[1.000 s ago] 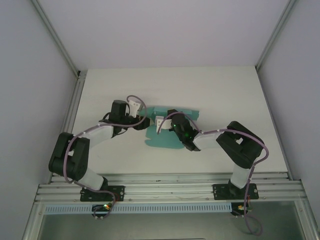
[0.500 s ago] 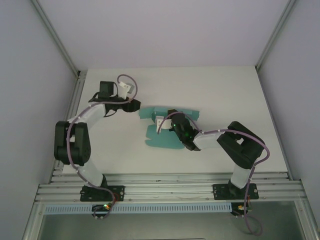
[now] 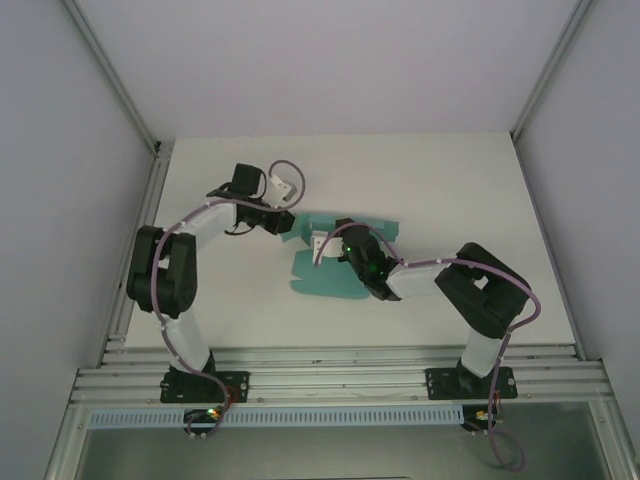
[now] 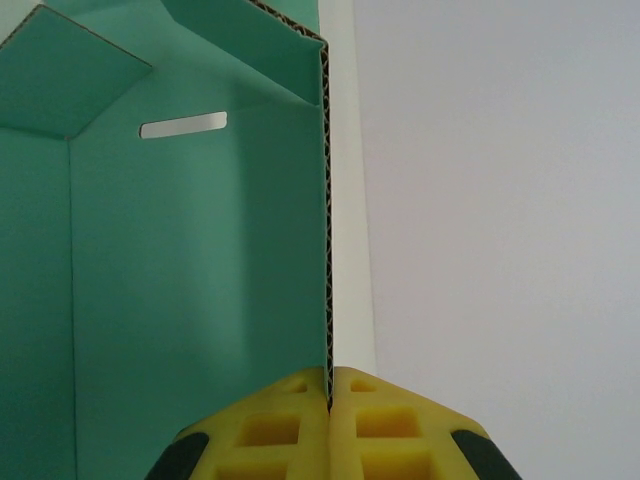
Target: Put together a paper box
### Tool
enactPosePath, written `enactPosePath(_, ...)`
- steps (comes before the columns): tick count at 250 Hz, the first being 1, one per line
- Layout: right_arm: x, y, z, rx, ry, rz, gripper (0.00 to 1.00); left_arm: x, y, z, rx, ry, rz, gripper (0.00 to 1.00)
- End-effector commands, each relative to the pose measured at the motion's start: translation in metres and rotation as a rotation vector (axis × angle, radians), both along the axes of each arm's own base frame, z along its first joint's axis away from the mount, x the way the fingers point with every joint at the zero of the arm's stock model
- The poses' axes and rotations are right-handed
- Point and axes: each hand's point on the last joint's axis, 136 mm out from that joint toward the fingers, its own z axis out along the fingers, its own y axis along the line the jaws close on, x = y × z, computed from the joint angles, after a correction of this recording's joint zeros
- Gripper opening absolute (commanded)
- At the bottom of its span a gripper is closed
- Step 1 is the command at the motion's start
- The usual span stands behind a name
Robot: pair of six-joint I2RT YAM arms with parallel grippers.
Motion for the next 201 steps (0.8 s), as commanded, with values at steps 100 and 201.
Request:
enactPosePath(100, -0.012, -0.020, -0.022, -0.042, 0.150, -0.076, 0.16, -0.008, 0.015, -0.006, 0.184, -0.036, 0.299, 0.03)
enactPosePath(201, -0.006, -0.053, -0.015, -0.026, 0.214, -0.158, 0.13, -0.011, 0.019, 0.002, 0.175, -0.086, 0.259, 0.00)
